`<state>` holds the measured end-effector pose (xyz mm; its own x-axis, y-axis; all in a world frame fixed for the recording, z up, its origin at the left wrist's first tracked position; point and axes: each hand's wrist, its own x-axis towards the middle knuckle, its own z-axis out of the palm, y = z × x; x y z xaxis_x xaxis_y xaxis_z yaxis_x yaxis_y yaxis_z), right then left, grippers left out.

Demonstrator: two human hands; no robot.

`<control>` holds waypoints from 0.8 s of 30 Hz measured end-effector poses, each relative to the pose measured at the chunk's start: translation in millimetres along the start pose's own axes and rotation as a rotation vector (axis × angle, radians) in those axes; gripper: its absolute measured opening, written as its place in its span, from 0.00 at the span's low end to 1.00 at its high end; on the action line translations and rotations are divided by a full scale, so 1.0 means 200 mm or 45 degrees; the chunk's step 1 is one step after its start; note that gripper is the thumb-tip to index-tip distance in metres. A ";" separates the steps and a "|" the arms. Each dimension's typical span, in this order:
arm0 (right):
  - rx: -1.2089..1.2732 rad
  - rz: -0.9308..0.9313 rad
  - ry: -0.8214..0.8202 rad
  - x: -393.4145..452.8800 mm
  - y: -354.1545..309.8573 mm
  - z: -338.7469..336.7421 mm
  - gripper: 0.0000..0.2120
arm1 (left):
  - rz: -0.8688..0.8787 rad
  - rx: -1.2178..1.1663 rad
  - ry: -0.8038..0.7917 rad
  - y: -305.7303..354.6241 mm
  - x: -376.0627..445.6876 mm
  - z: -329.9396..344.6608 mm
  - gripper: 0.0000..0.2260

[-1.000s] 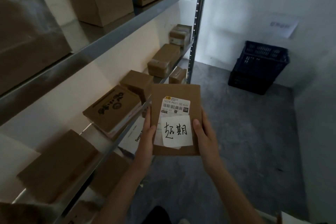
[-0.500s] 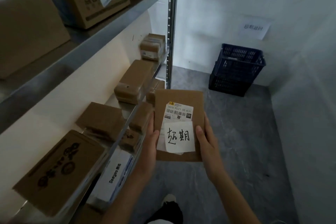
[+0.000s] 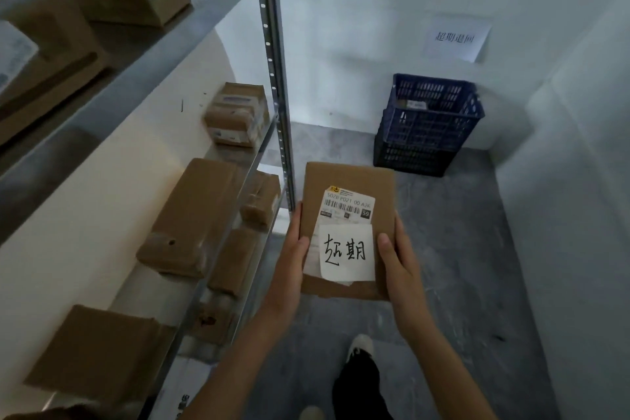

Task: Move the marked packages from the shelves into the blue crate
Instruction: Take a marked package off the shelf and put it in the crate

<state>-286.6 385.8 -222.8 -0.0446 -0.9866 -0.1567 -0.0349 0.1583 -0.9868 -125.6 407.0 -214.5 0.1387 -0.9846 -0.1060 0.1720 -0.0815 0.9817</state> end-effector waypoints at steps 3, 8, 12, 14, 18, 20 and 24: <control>0.006 0.007 0.012 0.29 -0.02 -0.10 0.23 | -0.020 0.005 -0.024 -0.04 0.28 0.13 0.25; 0.039 -0.010 0.057 0.76 -0.10 -0.31 0.24 | 0.000 0.078 -0.086 -0.07 0.79 0.43 0.24; 0.032 -0.001 0.087 1.13 -0.15 -0.48 0.24 | -0.006 0.153 -0.117 -0.09 1.14 0.65 0.25; 0.036 0.022 0.099 1.29 -0.17 -0.55 0.24 | -0.020 0.146 -0.145 -0.09 1.29 0.75 0.26; 0.014 0.038 0.127 1.61 -0.20 -0.67 0.25 | 0.003 0.163 -0.160 -0.10 1.61 0.94 0.26; 0.008 0.051 0.147 1.81 -0.21 -0.72 0.25 | 0.007 0.138 -0.160 -0.11 1.80 1.04 0.24; -0.018 0.083 0.191 2.26 -0.21 -0.83 0.25 | -0.012 0.169 -0.163 -0.14 2.22 1.25 0.27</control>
<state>-472.0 -60.7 -244.8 -0.1957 -0.9577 -0.2112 -0.0414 0.2232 -0.9739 -312.1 -66.7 -250.5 0.0110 -0.9947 -0.1026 0.0416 -0.1021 0.9939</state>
